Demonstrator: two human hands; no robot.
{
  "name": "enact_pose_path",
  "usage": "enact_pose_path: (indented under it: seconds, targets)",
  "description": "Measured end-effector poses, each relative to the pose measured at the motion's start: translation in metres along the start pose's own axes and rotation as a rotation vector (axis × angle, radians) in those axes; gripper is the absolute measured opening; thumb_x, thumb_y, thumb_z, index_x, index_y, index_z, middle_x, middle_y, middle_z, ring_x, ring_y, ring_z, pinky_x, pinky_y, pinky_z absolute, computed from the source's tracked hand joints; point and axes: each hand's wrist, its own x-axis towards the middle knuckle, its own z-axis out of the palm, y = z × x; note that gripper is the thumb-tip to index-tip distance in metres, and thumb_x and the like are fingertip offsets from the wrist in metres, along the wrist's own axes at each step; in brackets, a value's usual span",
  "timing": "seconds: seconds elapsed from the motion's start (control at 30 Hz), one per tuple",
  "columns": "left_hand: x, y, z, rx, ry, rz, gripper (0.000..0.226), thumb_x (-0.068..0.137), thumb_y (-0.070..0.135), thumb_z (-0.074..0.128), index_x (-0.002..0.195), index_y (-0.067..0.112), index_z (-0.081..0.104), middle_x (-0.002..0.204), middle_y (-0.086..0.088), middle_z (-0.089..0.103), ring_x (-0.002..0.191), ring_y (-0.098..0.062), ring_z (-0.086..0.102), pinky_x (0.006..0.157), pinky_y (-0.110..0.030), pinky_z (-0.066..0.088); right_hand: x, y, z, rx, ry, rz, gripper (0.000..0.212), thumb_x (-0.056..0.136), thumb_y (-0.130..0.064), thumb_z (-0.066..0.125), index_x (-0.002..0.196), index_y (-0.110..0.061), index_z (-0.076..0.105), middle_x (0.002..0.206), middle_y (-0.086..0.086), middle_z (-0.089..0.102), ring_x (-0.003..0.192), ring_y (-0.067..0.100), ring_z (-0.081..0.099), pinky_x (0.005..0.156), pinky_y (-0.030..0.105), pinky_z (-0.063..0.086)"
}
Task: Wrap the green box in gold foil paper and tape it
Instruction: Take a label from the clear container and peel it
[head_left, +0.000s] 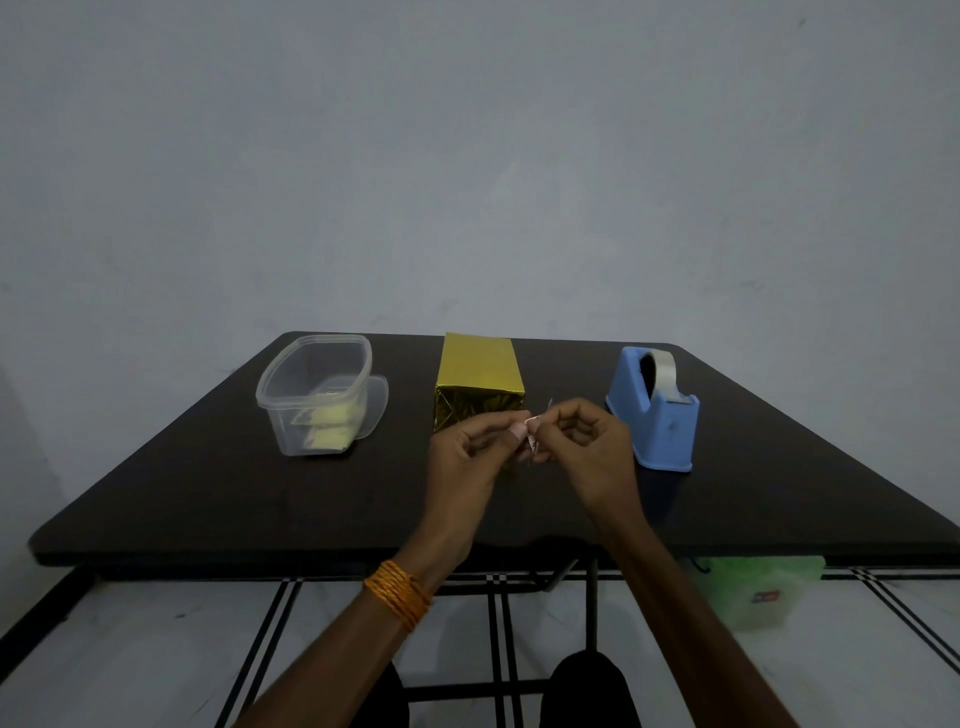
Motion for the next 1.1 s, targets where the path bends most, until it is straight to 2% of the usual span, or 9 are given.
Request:
enact_pose_path:
  seconds: [0.13,0.3,0.57,0.8,1.1]
  targets:
    - [0.0006,0.0034,-0.0003,-0.037,0.021,-0.033,0.016,0.091,0.005,0.064,0.105,0.005,0.072,0.097,-0.008,0.076,0.093,-0.021,0.072,0.077,-0.027,0.059,-0.0033,-0.0015,-0.0007,0.029,-0.025,-0.005,0.005,0.088,0.000,0.068,0.087,-0.004,0.069,0.080,0.013,0.071,0.071,0.026,0.068,0.065,0.029,0.059]
    - [0.0006,0.0046,-0.0029,-0.064,-0.001,-0.055,0.017,0.091,0.005,0.063,0.106,0.002,0.071,0.098,-0.010,0.075,0.096,-0.023,0.072,0.081,-0.029,0.059,-0.0042,-0.0029,0.0001,0.037,-0.048,0.002,0.003,0.089,-0.002,0.067,0.089,-0.005,0.069,0.082,0.012,0.071,0.074,0.029,0.068,0.067,0.030,0.059]
    - [-0.0024,0.0048,-0.0039,-0.083,-0.022,-0.055,0.014,0.091,0.005,0.064,0.099,0.008,0.074,0.099,-0.009,0.075,0.098,-0.025,0.071,0.085,-0.033,0.059,-0.0042,-0.0017,-0.0015,0.079,-0.082,0.015,0.003,0.089,-0.001,0.067,0.091,0.000,0.069,0.084,0.015,0.072,0.075,0.026,0.069,0.068,0.029,0.059]
    - [-0.0019,0.0026,-0.0029,-0.014,-0.006,-0.042,0.017,0.090,0.006,0.065,0.104,0.007,0.073,0.100,-0.007,0.075,0.099,-0.022,0.071,0.086,-0.034,0.058,-0.0047,-0.0027,-0.0022,0.097,-0.077,0.014,0.008,0.090,0.002,0.063,0.089,-0.003,0.069,0.082,0.014,0.072,0.073,0.022,0.070,0.066,0.026,0.059]
    - [-0.0043,0.0020,-0.0016,-0.007,0.007,-0.026,0.015,0.088,0.003,0.067,0.100,0.007,0.075,0.095,-0.007,0.076,0.094,-0.022,0.072,0.081,-0.031,0.059,-0.0078,0.0008,-0.0035,0.139,-0.095,0.025,0.005,0.092,-0.001,0.064,0.093,0.000,0.069,0.086,0.015,0.073,0.078,0.026,0.071,0.070,0.029,0.059]
